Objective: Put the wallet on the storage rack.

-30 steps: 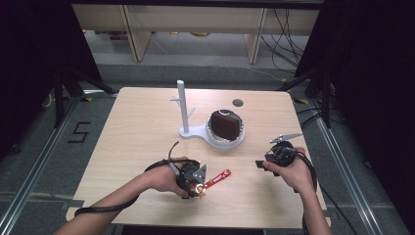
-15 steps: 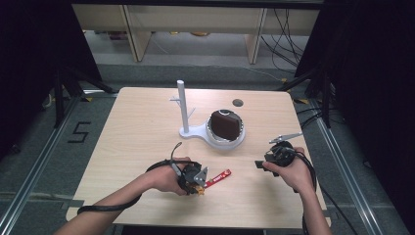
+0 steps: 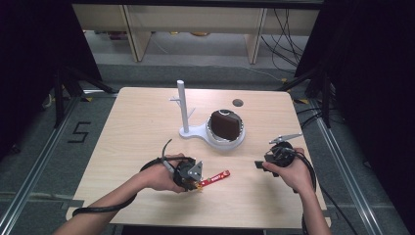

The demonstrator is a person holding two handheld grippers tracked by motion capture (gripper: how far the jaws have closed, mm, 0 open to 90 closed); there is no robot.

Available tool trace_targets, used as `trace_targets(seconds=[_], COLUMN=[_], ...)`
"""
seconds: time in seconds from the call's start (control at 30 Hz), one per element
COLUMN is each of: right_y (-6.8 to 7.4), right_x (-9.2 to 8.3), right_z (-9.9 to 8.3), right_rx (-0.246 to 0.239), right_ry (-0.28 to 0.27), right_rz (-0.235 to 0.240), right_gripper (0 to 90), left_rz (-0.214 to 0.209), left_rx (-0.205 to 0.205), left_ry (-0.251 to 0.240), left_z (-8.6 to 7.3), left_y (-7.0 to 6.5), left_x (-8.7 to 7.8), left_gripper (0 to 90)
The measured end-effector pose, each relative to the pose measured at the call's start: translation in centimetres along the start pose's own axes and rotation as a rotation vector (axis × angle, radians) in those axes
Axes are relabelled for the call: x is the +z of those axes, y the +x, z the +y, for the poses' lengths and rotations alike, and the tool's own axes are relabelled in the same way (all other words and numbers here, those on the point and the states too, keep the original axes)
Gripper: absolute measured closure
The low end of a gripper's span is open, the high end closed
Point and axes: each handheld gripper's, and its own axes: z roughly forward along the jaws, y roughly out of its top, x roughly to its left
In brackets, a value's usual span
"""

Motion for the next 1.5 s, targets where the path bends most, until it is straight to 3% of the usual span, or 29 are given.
trace_targets(seconds=[0.1, 0.3, 0.4, 0.53, 0.67, 0.77, 0.8, 0.9, 0.97, 1.27, 1.5], right_y=[0.0, 0.0, 0.0, 0.0, 0.1, 0.1, 0.1, 0.2, 0.1, 0.3, 0.3], right_x=[0.0, 0.0, 0.0, 0.1, 0.1, 0.1, 0.1, 0.4, 0.3, 0.4, 0.6], right_z=[0.0, -0.1, -0.1, -0.2, -0.2, -0.1, -0.1, -0.2, -0.2, -0.2, -0.3], right_rx=[0.003, 0.0, 0.003, 0.001, 0.002, 0.003, 0.003, 0.006, -0.014, -0.002, 0.005], right_ry=[-0.003, -0.003, -0.003, -0.005, -0.005, -0.006, -0.006, -0.025, -0.009, -0.003, -0.001], right_rz=[0.001, 0.0, 0.0, -0.001, 0.003, 0.001, 0.001, -0.003, 0.002, 0.007, 0.007], right_gripper=[47.1, 46.9, 46.8, 46.6, 46.5, 46.4, 46.4, 46.3, 46.4, 46.3, 46.3], left_rz=[0.011, 0.057, 0.103, 0.14, 0.186, 0.237, 0.237, 0.282, 0.32, 0.427, 0.482], left_rx=[-0.001, -0.041, -0.1, -0.133, -0.145, -0.204, -0.204, -0.238, -0.26, -0.3, -0.313], left_ry=[-0.015, -0.091, -0.186, -0.229, -0.233, -0.279, -0.279, -0.304, -0.315, -0.331, -0.364], left_z=[-0.1, -0.2, -0.2, -0.3, -0.6, -1.0, -1.0, -1.3, -1.6, -2.5, -2.5], left_y=[0.0, 0.3, 0.9, 1.7, 2.9, 3.6, 3.6, 4.3, 4.7, 6.6, 7.9], left_x=[-0.2, -1.6, -3.1, -4.7, -6.9, -8.5, -8.5, -9.7, -10.9, -13.9, -15.6], left_gripper=[70.0, 70.3, 70.4, 70.4, 70.4, 70.4, 70.4, 70.5, 70.5, 70.7, 70.7])
